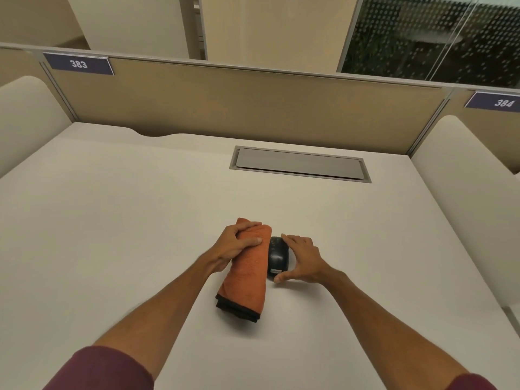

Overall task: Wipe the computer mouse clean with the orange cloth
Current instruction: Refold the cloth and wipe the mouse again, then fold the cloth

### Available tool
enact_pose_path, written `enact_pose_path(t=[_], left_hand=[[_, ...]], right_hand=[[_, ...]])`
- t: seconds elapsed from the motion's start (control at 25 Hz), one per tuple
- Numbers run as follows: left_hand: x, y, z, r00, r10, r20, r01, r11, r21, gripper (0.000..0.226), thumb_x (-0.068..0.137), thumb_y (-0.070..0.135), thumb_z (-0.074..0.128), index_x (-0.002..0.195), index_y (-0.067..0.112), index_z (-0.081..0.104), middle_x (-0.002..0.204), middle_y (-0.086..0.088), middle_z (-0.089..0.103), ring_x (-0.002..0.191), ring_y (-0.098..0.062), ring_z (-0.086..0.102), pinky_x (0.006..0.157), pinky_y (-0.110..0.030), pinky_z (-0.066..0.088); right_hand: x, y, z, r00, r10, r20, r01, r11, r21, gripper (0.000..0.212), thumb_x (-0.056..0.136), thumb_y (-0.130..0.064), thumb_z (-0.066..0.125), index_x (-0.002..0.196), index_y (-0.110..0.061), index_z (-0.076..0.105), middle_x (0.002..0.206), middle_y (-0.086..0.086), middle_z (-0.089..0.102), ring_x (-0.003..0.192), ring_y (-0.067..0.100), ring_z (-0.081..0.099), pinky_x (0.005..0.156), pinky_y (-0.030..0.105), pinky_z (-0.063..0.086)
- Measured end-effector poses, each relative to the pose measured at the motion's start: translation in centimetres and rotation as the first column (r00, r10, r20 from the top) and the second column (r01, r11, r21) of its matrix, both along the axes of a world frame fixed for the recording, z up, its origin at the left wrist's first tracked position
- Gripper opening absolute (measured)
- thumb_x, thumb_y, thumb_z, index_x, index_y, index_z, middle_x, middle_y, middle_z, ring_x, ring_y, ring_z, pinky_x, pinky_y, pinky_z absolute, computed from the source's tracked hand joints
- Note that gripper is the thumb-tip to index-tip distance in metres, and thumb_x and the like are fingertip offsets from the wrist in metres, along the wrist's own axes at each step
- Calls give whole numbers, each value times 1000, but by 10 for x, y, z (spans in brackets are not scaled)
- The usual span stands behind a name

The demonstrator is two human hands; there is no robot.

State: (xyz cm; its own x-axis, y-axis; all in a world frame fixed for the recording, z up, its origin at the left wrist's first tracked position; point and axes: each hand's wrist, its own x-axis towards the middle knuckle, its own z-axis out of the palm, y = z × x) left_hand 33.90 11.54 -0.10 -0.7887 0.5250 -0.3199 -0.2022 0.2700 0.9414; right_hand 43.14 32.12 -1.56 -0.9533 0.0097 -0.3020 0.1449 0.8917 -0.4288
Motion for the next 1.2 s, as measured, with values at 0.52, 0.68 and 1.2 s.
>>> enact_pose_path(t=[0.52, 0.68, 1.2], left_hand=[[14, 23, -10, 954, -66, -293, -14, 965, -263, 49, 92, 42, 61, 139, 33, 50, 159, -3, 11, 143, -29, 22, 114, -50, 32], [30, 29, -15, 758, -307, -576, -7, 879, -478, 67, 91, 58, 35, 152, 33, 24, 164, 5, -2, 150, -23, -9, 120, -55, 12], [19, 33, -4, 749, -443, -493, 31, 767, -641, 51, 96, 37, 40, 145, 25, 37, 152, 3, 34, 145, -21, 18, 110, -52, 27]], right_hand=[[4, 0, 2, 1000, -3, -18, 2, 999, -54, 117, 58, -68, 73, 150, -23, 17, 154, 1, 25, 140, 24, 17, 113, 46, 18], [5, 0, 2, 1000, -10, -27, 8, 998, -65, 118, 53, -73, 67, 149, -24, 19, 153, 0, 28, 139, 23, 19, 112, 45, 21], [4, -1, 2, 1000, -10, -24, 10, 999, -38, 113, 60, -64, 76, 149, -23, 19, 154, 0, 26, 139, 24, 19, 112, 44, 20]])
